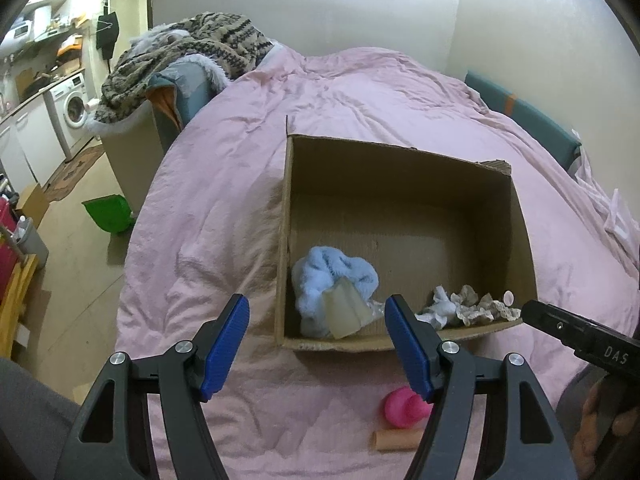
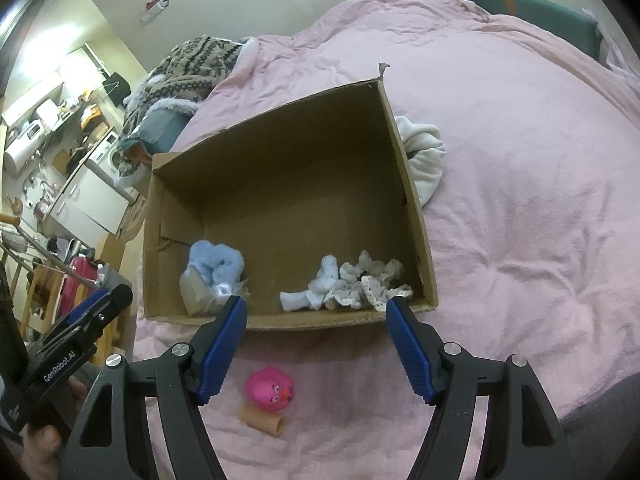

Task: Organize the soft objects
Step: 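Open the right tool to drop the scrunchie and withdraw from the box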

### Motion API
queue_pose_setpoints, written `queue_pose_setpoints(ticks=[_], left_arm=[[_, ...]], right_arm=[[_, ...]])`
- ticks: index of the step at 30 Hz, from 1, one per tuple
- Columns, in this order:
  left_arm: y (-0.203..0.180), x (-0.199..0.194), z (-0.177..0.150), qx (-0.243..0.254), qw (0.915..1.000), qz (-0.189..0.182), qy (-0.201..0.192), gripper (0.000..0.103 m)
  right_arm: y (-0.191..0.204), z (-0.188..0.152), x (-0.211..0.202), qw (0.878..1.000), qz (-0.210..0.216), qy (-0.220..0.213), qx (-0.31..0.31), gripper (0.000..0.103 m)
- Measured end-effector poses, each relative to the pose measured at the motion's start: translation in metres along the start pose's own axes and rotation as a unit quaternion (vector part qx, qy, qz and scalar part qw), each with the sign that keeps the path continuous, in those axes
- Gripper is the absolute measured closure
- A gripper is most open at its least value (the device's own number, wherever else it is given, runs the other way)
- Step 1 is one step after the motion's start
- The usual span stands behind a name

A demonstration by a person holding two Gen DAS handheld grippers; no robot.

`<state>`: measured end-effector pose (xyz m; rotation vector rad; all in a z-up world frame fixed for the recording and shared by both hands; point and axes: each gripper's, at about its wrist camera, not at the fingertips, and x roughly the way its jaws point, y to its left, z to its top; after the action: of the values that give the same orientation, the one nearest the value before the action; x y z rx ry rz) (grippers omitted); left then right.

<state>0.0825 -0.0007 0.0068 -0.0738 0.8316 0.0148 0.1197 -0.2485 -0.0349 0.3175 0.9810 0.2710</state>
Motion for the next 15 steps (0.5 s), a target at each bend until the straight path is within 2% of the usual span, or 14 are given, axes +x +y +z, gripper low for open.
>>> queue_pose_setpoints(ticks=[10,13,15], left_arm=[[0.002,-0.010,-0.018,-0.013,0.9997,0.001,0.020,0.036],[0.004,0.000,-0.029,-0.025,0.9980,-0.002,0.057,0.036],[0.003,0.012,-0.039,-0.038,0.9942,-0.016,0.099,0.036]], right_arm=[[0.004,-0.020,-0.002,1.000,-0.009,0.023,0.007,0.027],[0.007,-0.027,-0.003,0.999,-0.005,0.031,0.012,0.027],[0.006,-0.032,0.002,0.999,-0.002,0.045,0.021,0.027]])
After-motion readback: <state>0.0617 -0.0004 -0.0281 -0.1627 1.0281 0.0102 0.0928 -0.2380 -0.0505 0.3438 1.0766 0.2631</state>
